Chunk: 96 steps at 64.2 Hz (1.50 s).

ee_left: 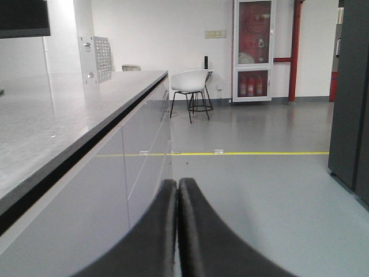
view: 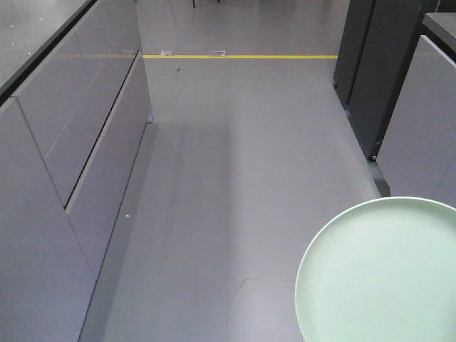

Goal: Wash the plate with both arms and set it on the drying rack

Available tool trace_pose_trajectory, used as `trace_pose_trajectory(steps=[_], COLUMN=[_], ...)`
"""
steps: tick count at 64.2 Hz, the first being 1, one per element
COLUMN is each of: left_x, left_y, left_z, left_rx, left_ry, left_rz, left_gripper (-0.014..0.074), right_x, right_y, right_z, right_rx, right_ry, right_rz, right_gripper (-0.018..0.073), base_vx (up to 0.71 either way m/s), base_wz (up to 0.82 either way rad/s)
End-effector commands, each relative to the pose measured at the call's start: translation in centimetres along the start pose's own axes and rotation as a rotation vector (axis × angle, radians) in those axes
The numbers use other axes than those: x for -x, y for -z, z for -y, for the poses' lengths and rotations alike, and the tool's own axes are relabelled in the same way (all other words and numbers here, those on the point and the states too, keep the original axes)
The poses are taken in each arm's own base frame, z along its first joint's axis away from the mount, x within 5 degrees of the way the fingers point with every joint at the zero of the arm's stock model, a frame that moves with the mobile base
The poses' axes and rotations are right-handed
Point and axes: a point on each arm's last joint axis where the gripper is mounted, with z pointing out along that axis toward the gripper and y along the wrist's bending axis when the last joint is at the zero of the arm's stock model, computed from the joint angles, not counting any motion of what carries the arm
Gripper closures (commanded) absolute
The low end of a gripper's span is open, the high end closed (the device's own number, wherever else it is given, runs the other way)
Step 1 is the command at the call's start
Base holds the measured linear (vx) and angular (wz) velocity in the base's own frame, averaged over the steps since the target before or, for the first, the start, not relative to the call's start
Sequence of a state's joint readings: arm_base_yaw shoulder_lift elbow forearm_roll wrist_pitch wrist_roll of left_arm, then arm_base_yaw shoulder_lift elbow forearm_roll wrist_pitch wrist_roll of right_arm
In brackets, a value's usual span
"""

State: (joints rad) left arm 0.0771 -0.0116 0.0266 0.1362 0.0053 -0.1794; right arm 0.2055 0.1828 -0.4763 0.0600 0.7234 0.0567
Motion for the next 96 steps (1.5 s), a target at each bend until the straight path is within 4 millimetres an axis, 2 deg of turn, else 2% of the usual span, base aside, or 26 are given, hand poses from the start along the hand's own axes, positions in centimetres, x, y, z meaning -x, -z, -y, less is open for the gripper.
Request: trace_pose_trajectory(steps=[1,96], left_x=[0.22,0.22], left_y=[0.1,0.1], left_z=[0.09,0.09], left_rx=[-0.012,-0.012], left_ry=[0.006,0.006], left_rz=[0.07,0.07], left_gripper=[0.0602,0.0602], right_x=[1.41,1.42], right_y=[0.27,0.27], right_z=[-0.09,-0.09], right_rx=[0.001,0.001], right_ry=[0.003,0.003], right_rz=[0.092,0.093], right_gripper=[0.0564,0.0564], base_vx=[0.3,0.29], base_wz=[-0.09,-0.05])
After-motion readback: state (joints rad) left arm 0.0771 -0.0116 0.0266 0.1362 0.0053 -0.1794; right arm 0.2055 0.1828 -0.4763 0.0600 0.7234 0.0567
